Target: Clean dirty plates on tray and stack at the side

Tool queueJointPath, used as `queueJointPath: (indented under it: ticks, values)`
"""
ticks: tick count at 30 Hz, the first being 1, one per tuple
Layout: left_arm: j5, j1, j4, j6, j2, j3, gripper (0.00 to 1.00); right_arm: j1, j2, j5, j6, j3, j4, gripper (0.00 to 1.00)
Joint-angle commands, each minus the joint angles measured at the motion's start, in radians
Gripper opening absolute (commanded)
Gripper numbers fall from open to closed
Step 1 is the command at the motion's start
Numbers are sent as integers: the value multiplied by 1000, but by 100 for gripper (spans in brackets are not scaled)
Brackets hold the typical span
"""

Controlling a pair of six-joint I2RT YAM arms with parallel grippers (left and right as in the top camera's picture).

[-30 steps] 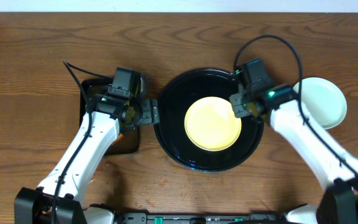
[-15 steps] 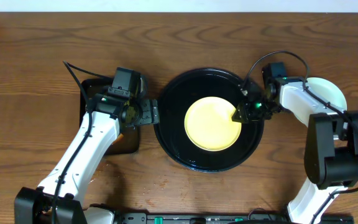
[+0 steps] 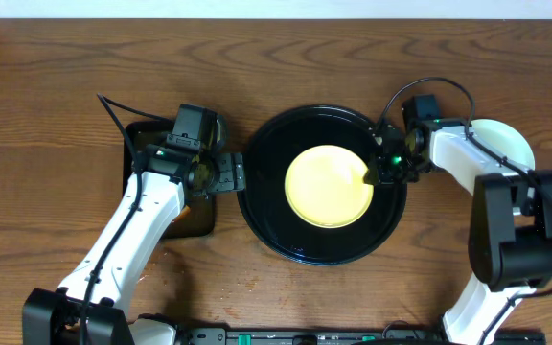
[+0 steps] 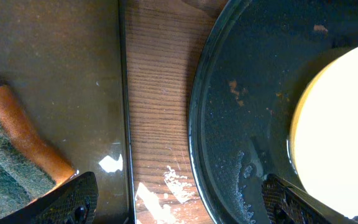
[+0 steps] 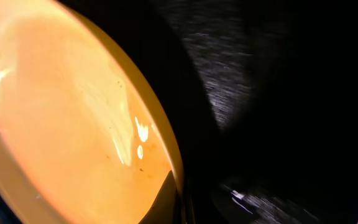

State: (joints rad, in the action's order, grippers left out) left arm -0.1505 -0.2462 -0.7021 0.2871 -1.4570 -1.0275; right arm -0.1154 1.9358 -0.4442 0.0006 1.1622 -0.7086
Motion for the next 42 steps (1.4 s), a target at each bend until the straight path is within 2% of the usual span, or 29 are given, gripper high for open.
queueJointPath:
  ticks: [1, 5, 6, 11, 20, 26, 33, 42]
  values:
    - [13, -1, -2, -6, -8, -16, 85, -26, -137, 151, 45, 20, -6, 1]
    - [13, -1, -2, -6, -8, -16, 86, -118, -290, 387, 87, 20, -29, 1]
    - [13, -1, -2, -6, -8, -16, 85, -174, -348, 498, 110, 20, -34, 1]
    - [13, -1, -2, -6, -8, -16, 86, -326, -449, 780, 146, 20, -33, 1]
    - [13, -1, -2, -6, -8, -16, 86, -502, -474, 1062, 171, 20, -33, 1]
    - [13, -1, -2, -6, -8, -16, 86, -671, -474, 1322, 131, 20, -34, 1]
    - [13, -1, -2, -6, -8, -16, 86, -814, -474, 1487, 108, 20, -36, 1]
    - [13, -1, -2, -6, -8, -16, 86, -837, -474, 1521, 88, 20, -36, 1]
